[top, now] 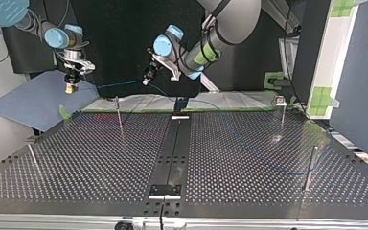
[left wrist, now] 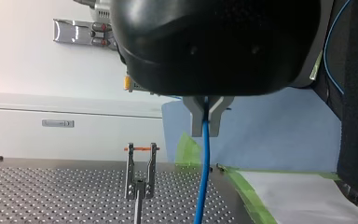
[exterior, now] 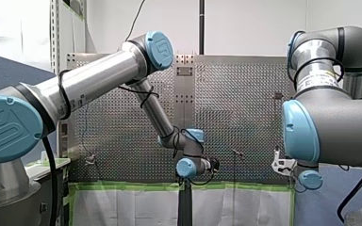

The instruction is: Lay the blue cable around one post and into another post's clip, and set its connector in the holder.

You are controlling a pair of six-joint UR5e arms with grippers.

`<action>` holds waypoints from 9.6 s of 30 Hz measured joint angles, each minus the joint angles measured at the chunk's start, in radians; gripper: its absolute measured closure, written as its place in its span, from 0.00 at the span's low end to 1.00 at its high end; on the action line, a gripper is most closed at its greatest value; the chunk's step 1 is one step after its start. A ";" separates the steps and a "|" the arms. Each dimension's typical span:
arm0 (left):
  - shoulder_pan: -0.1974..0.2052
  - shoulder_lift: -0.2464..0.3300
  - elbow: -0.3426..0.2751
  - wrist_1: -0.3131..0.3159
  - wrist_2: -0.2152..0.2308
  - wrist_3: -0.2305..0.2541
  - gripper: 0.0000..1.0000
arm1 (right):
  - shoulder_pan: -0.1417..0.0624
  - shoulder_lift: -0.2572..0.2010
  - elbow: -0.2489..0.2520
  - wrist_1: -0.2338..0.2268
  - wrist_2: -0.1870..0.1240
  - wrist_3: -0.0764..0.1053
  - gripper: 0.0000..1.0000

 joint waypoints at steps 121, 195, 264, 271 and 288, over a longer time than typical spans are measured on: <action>0.100 -0.064 0.152 -0.087 0.070 -0.118 1.00 | -0.004 -0.093 -0.050 0.001 0.000 0.133 0.64; 0.127 -0.089 0.259 -0.157 0.076 -0.098 1.00 | 0.000 -0.015 -0.156 0.064 0.015 0.137 0.64; -0.017 0.088 0.054 -0.219 0.116 -0.049 0.02 | 0.060 0.008 -0.158 0.099 0.009 0.120 0.64; -0.033 0.088 0.054 -0.152 0.083 -0.118 0.02 | 0.060 0.012 -0.158 0.098 0.008 0.126 0.64; -0.037 0.087 0.055 -0.065 -0.057 -0.261 0.02 | 0.060 0.024 -0.157 0.098 0.007 0.139 0.64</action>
